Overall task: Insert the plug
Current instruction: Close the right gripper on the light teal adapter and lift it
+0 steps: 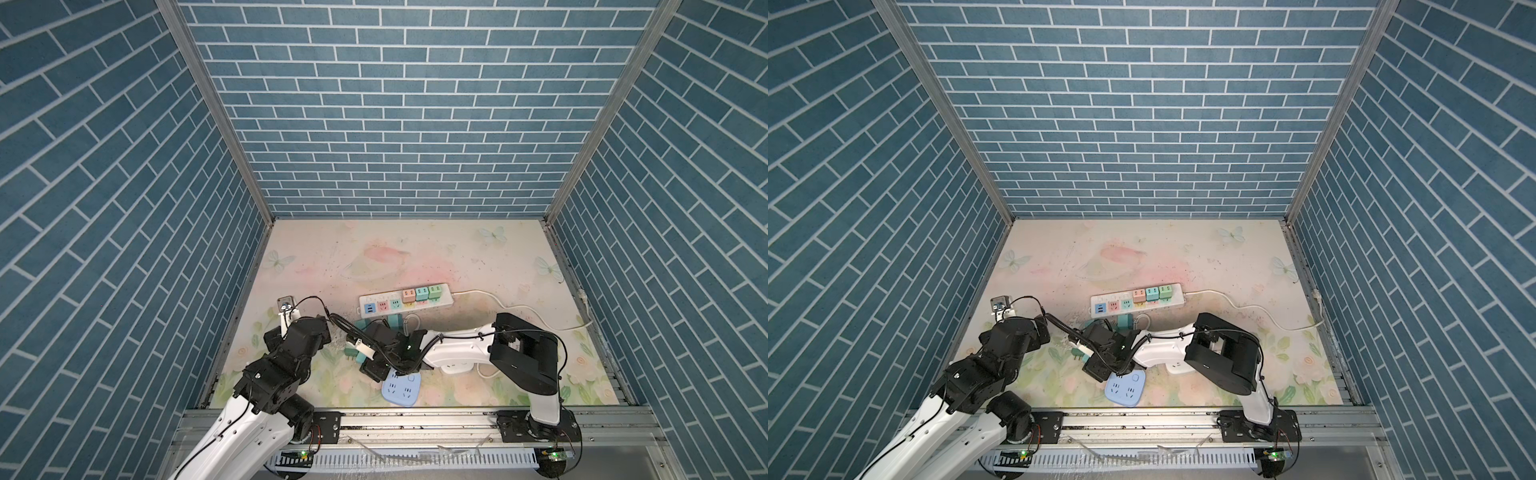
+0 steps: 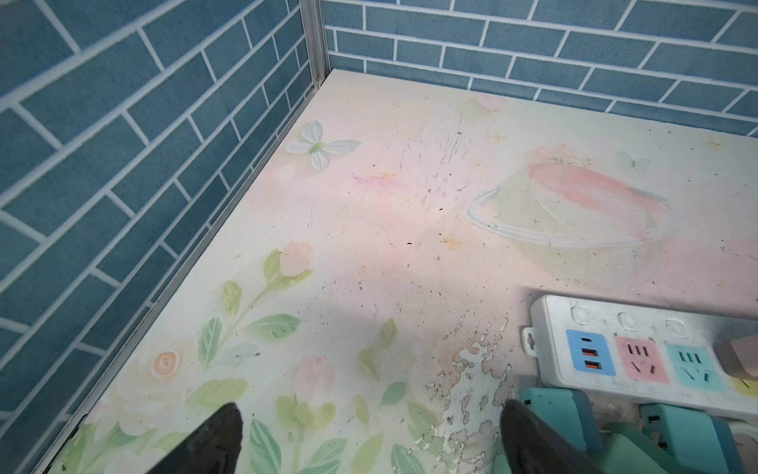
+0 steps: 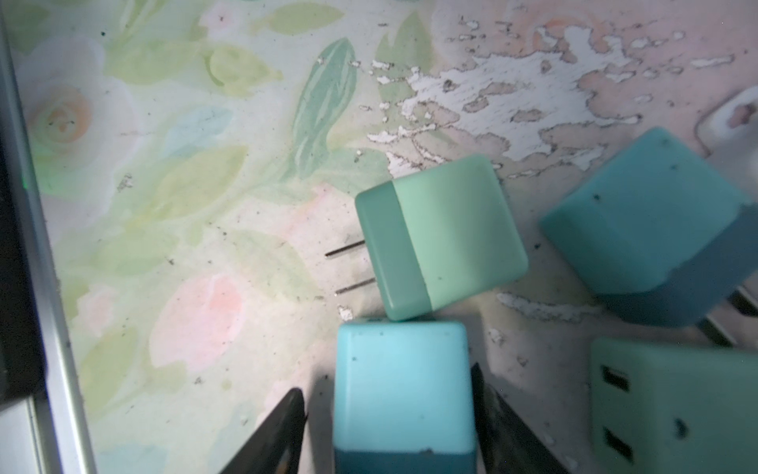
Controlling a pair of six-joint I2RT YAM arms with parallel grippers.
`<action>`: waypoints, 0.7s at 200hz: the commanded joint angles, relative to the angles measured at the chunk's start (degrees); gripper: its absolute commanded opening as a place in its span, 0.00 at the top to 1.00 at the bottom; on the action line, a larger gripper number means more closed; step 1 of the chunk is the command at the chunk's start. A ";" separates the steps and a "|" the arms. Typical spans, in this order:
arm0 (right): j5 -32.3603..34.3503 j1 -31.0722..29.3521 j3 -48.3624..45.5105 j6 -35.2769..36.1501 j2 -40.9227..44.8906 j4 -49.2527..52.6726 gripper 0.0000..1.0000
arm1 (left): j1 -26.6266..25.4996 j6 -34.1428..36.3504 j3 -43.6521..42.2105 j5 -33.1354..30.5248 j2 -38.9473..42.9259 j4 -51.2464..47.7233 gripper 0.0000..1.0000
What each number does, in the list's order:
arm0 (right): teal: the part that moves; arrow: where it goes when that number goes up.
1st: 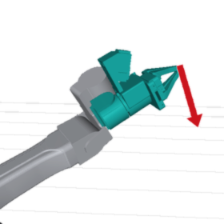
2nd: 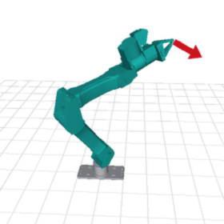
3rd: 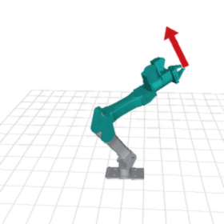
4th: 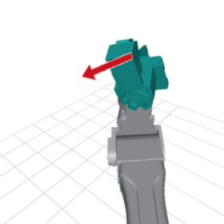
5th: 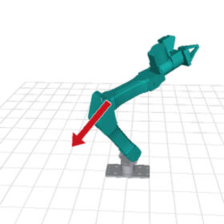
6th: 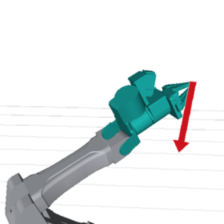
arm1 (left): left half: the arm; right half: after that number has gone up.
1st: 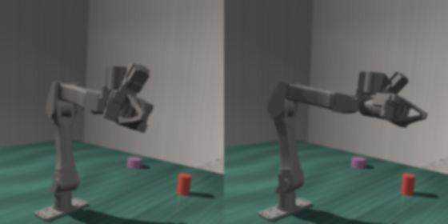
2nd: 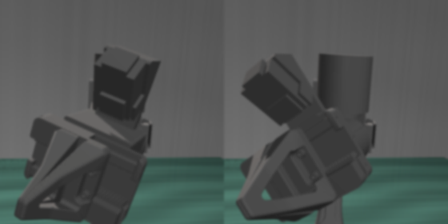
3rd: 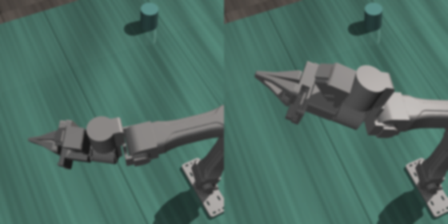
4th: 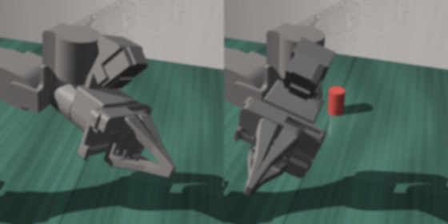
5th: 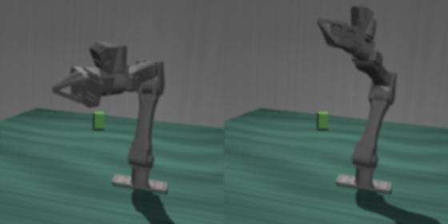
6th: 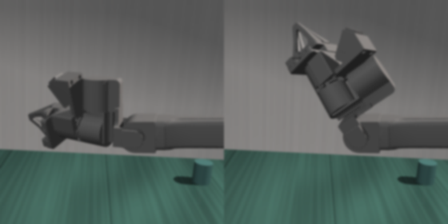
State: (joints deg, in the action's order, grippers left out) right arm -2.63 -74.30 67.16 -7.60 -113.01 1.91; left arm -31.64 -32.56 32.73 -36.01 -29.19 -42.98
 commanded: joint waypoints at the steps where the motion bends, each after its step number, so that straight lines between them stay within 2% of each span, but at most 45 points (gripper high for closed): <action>1: -1.06 -0.19 1.40 0.81 -2.03 0.26 0.35 | 0.08 -0.31 -0.24 -0.68 0.54 -1.19 0.01; 45: -0.93 -0.15 2.05 0.80 -3.57 0.52 0.39 | 0.08 -0.30 -0.21 -0.70 0.54 -1.10 0.00; 99: 0.20 -0.23 1.34 0.87 -3.03 0.51 0.57 | 0.09 -0.17 -0.19 -0.64 0.53 -1.14 0.00; 140: 1.50 -0.19 -1.57 0.83 0.07 -2.11 0.65 | 0.09 -0.67 -0.04 -1.13 0.56 -1.52 0.00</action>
State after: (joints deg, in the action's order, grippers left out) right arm -1.72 -74.22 68.25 -7.16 -114.45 -0.03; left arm -31.64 -32.62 32.73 -36.07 -29.19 -43.00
